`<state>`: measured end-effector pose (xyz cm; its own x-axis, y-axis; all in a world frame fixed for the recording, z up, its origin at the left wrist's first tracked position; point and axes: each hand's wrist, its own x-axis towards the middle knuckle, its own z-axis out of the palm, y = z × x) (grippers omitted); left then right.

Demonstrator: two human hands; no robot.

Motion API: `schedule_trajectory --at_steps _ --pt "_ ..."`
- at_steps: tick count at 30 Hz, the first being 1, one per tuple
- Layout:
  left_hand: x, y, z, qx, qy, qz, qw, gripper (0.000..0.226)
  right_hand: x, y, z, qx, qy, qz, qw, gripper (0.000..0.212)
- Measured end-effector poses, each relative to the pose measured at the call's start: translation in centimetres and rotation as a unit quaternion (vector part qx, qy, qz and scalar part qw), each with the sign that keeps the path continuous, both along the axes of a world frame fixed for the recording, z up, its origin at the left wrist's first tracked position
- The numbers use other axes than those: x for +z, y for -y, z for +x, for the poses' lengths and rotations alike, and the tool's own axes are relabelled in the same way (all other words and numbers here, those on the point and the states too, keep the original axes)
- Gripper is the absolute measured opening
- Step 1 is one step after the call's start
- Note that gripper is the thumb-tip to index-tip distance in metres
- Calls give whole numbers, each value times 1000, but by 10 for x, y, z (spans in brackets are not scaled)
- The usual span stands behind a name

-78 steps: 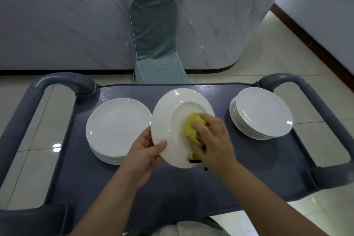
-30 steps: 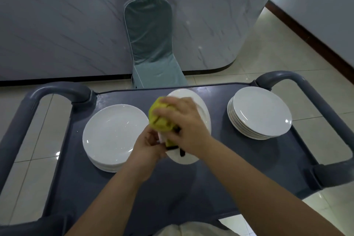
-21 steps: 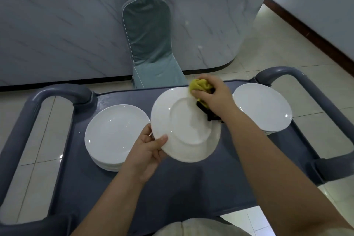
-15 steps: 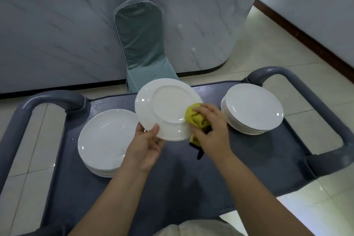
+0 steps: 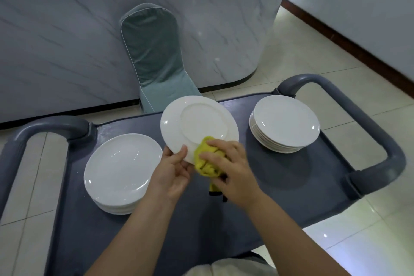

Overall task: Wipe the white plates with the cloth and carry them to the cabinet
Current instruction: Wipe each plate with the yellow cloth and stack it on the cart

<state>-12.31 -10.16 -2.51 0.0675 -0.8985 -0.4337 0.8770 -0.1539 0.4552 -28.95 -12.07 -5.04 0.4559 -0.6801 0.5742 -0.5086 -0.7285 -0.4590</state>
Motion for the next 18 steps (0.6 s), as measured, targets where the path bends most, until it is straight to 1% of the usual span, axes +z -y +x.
schedule_trajectory --at_steps 1,2,4,5,6,8,10,11,13,14,15,16,18 --pt "-1 -3 4 -9 9 -13 1000 32 -1 3 -12 -30 27 21 999 40" --pt "-3 -8 9 -24 25 -26 999 35 0 7 -26 -71 59 65 994 40" --pt "-4 -16 16 -74 80 -52 993 43 13 28 -49 -143 102 168 970 35" --pt "-3 -18 17 -105 116 -63 986 46 22 44 -53 -157 112 199 961 32" --pt "-2 -20 17 -133 151 -71 977 48 33 59 -51 -158 114 206 959 30" --pt "2 -18 11 -159 194 -82 964 50 54 74 -29 -133 99 163 973 30" --pt "8 -13 5 -142 201 -88 965 48 58 64 -5 -83 62 120 987 35" --pt "10 -9 6 -126 197 -89 968 47 53 50 0 -54 39 114 991 38" --pt "14 -3 12 -97 191 -96 972 40 35 21 -15 -3 2 90 996 40" --pt "15 -1 15 -92 189 -100 973 39 26 14 -30 -1 -8 75 997 38" --pt "16 0 16 -96 189 -103 972 39 21 13 -45 -25 -3 78 997 37" --pt "16 0 14 -110 193 -106 969 41 21 16 -55 -74 21 95 993 35" --pt "17 2 5 -150 205 -113 961 44 28 30 -60 -183 95 128 970 33"
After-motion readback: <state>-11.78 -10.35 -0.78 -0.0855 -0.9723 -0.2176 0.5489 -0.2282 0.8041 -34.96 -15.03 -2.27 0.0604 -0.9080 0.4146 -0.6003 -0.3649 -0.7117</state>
